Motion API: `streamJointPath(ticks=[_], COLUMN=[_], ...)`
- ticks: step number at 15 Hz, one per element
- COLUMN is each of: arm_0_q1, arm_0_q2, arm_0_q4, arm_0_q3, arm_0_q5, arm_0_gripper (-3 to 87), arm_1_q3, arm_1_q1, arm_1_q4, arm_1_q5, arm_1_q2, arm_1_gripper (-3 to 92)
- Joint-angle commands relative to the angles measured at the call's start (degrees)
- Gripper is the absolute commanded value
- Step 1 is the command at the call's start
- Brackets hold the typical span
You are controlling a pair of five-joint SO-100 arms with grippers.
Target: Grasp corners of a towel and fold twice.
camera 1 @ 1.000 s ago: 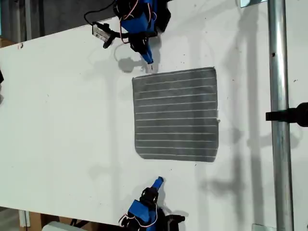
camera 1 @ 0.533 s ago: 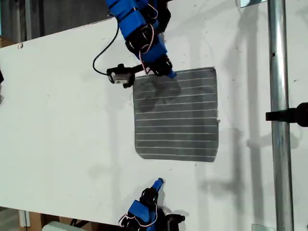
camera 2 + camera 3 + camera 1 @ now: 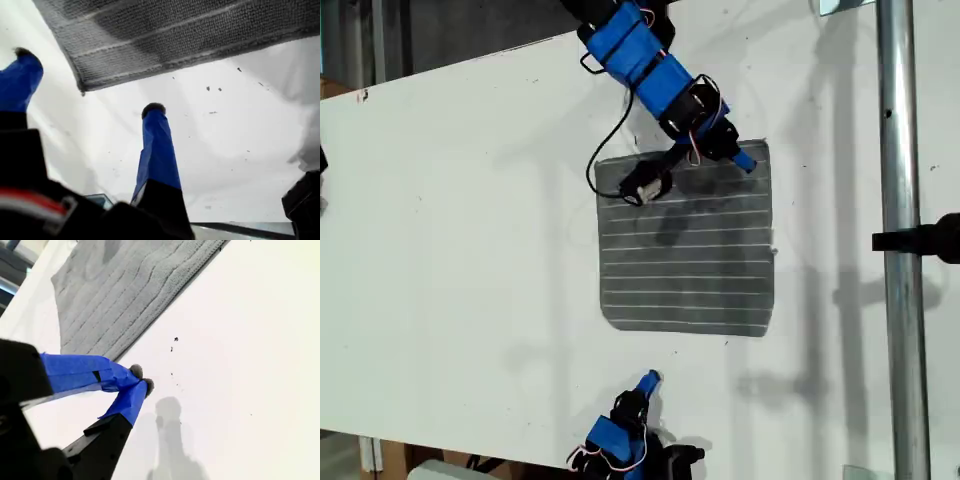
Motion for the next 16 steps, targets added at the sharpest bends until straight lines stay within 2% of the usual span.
streamJointPath(ticks=[1,4,5,7,9,11,14,16], arm_0_q1=[1.05,0.70,0.88,0.79,0.44,2.02,9.67,14.41], arm_0_q2=[0.09,0.09,0.09,0.09,-1.23,-28.83,-77.70,-106.96], arm_0_q4=[0.26,0.26,0.26,0.44,-0.09,-3.60,-0.79,4.92], arm_0_q3=[0.18,0.18,0.18,-0.18,-5.27,-25.66,-64.34,-90.70], arm_0_q5=[-1.14,-1.23,-1.58,-3.52,-3.69,-2.64,4.75,10.37], arm_0_gripper=[-2.8,-2.8,-2.8,-2.8,-2.9,-2.9,-2.9,-2.6], arm_1_q3=[-3.96,-8.96,-8.53,-5.98,-4.31,-4.66,-4.57,-4.66], arm_1_q1=[-1.76,-1.05,-0.70,0.62,1.14,2.11,3.08,3.34], arm_1_q4=[-4.13,-5.19,-6.68,-11.78,-16.44,-18.81,-20.21,-20.04], arm_1_q5=[0.44,-1.41,-1.67,-2.81,-4.04,-6.06,-7.47,-7.56], arm_1_q2=[-6.68,-14.59,-15.73,-18.46,-19.25,-19.25,-19.42,-18.98], arm_1_gripper=[40.1,37.3,30.2,2.9,-0.1,-0.1,-0.1,-0.1])
